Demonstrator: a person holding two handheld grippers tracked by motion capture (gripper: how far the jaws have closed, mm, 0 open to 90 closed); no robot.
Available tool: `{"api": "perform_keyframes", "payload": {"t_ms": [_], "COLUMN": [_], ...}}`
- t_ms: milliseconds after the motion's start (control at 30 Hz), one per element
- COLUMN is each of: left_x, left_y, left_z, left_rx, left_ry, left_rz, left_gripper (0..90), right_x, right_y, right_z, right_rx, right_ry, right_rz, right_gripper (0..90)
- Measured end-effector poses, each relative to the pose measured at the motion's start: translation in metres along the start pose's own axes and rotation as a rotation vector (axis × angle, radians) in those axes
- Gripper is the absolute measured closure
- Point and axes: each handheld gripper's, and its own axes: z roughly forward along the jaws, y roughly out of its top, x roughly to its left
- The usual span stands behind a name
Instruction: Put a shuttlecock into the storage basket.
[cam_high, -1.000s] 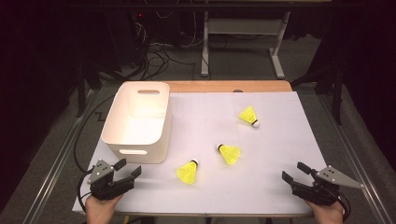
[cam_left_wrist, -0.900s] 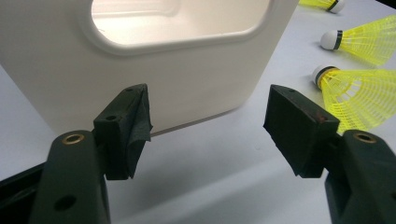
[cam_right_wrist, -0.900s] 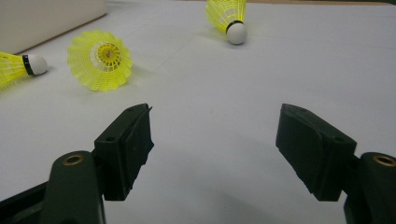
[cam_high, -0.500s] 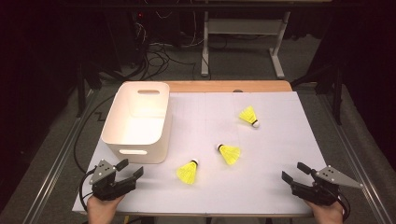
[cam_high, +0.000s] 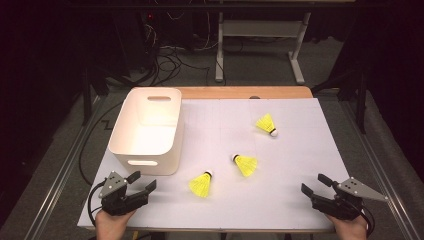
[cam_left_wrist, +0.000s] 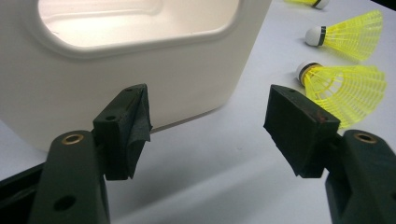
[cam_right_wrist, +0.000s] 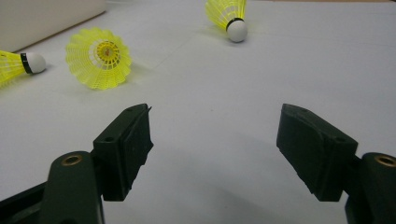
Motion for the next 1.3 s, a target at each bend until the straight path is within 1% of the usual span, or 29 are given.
{"api": "perform_keyframes", "payload": {"t_ms": [567, 833, 1033, 1300], "left_x": [-0.01, -0.017, -0.02, -0.022], "left_y": [0.003, 0.004, 0.004, 0.005], "left_z": [0.006, 0.01, 0.012, 0.013], "left_rx": [0.015, 0.019, 0.027, 0.023], "left_ry": [-0.033, -0.037, -0.048, -0.061], "left_rz": [0.022, 0.036, 0.04, 0.039], "left_gripper": [32.2, 32.2, 32.4, 33.0], "right_x": [0.0, 0.001, 0.001, 0.001], "right_y": [0.0, 0.0, 0.0, 0.0], "right_z": [0.001, 0.001, 0.001, 0.001], "right_rx": [0.001, 0.004, 0.003, 0.004], "right_ry": [0.0, 0.0, 0.001, 0.003], "right_rz": [-0.002, -0.002, -0.002, -0.005], "right_gripper": [26.8, 26.8, 26.8, 26.8]}}
